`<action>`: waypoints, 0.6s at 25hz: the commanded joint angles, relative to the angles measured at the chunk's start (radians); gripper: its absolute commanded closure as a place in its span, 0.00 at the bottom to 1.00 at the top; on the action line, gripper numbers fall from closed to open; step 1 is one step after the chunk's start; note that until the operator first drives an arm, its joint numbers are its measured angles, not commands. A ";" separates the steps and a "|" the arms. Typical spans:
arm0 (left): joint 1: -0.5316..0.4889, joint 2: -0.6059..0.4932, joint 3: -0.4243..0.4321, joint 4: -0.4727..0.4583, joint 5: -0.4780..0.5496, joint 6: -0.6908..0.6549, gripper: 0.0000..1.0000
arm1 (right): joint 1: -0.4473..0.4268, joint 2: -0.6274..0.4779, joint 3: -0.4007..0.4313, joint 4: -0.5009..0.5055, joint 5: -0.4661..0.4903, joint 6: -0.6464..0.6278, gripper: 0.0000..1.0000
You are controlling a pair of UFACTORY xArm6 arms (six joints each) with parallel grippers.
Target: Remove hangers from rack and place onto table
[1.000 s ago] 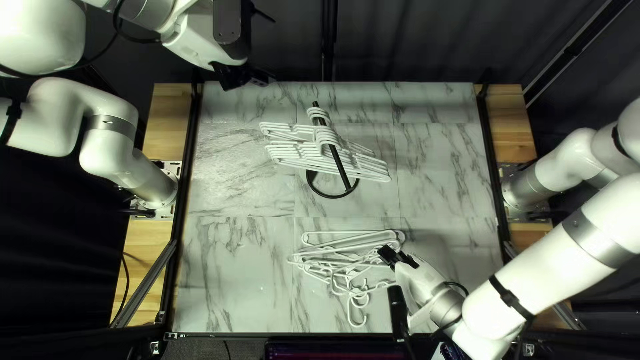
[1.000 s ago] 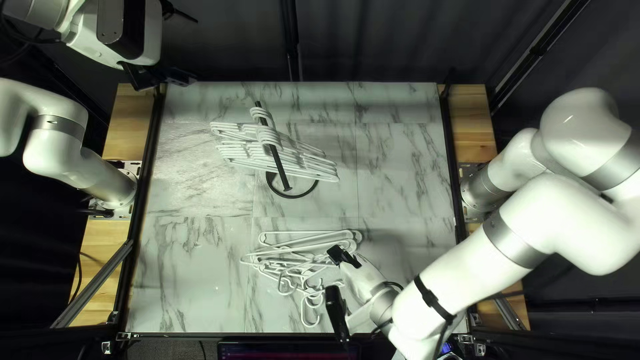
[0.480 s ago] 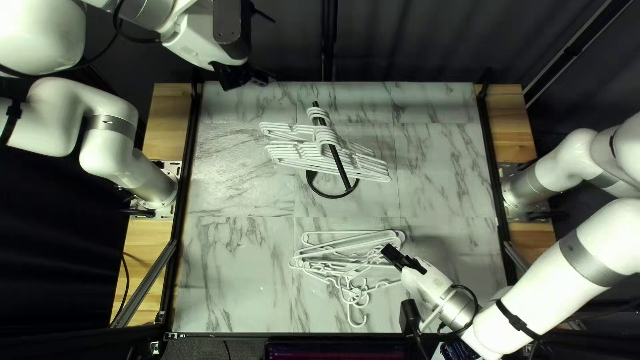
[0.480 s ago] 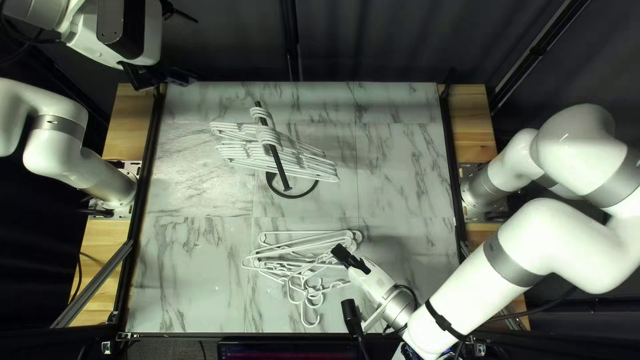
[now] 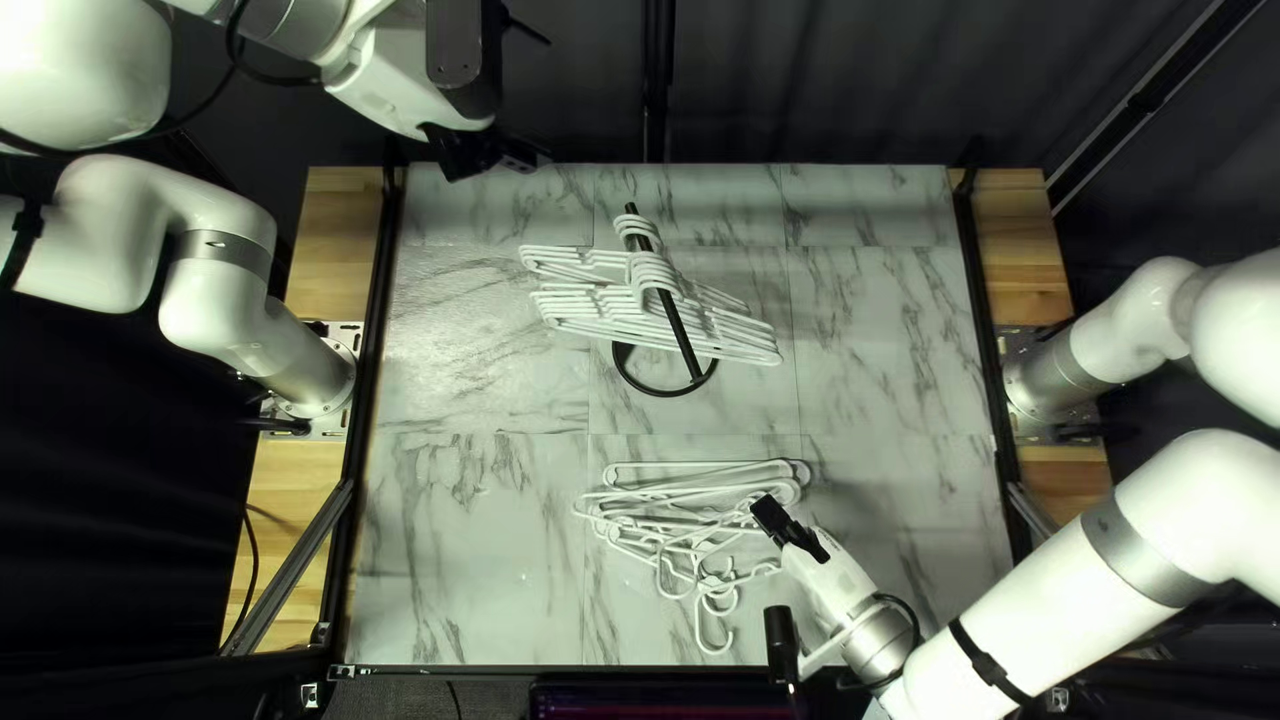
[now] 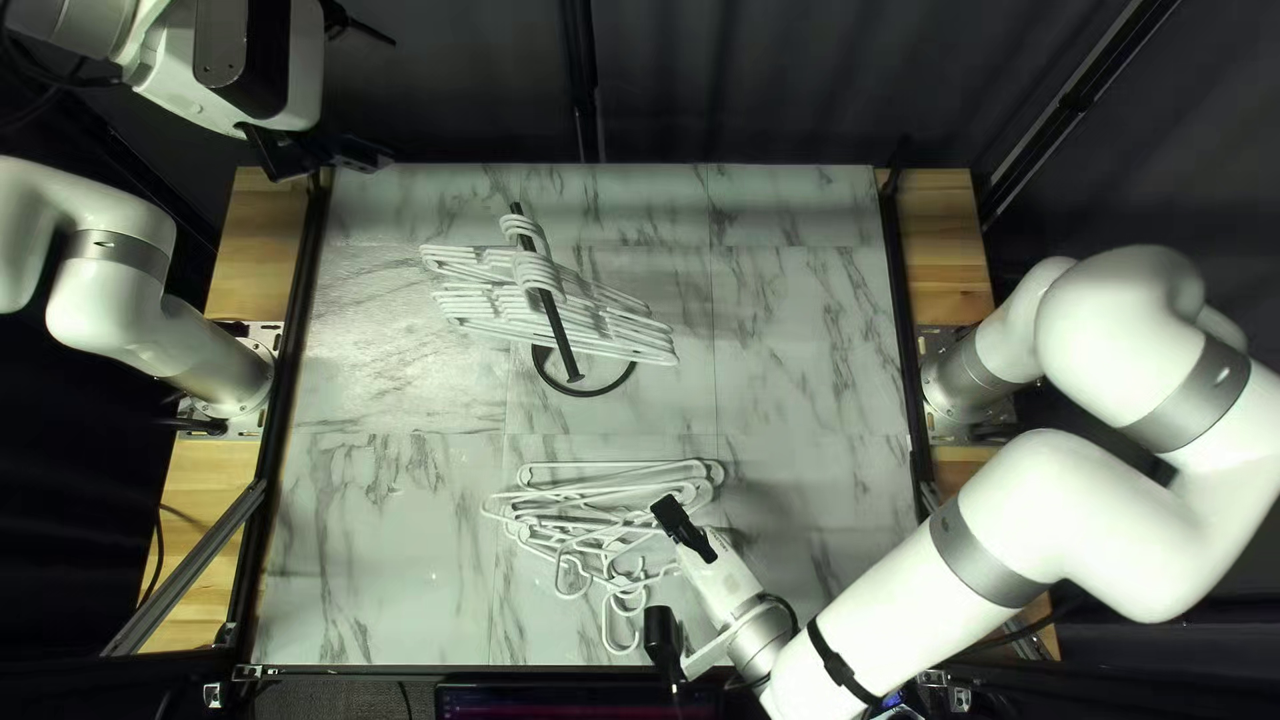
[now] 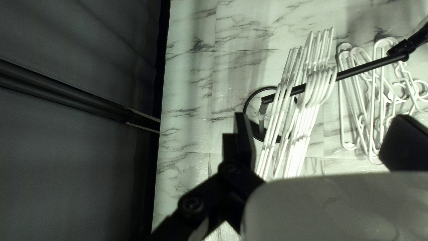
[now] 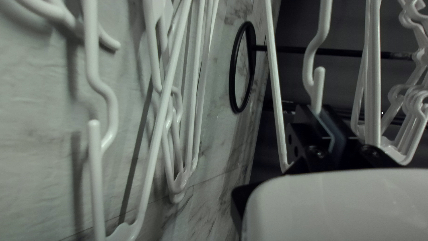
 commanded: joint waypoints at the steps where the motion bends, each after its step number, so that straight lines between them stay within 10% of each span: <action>1: 0.000 0.000 0.000 0.000 0.000 0.000 0.00 | 0.004 0.040 -0.036 0.004 0.032 0.006 1.00; 15: 0.000 0.000 0.000 0.000 0.000 0.000 0.00 | 0.059 0.130 -0.053 -0.024 0.117 0.096 1.00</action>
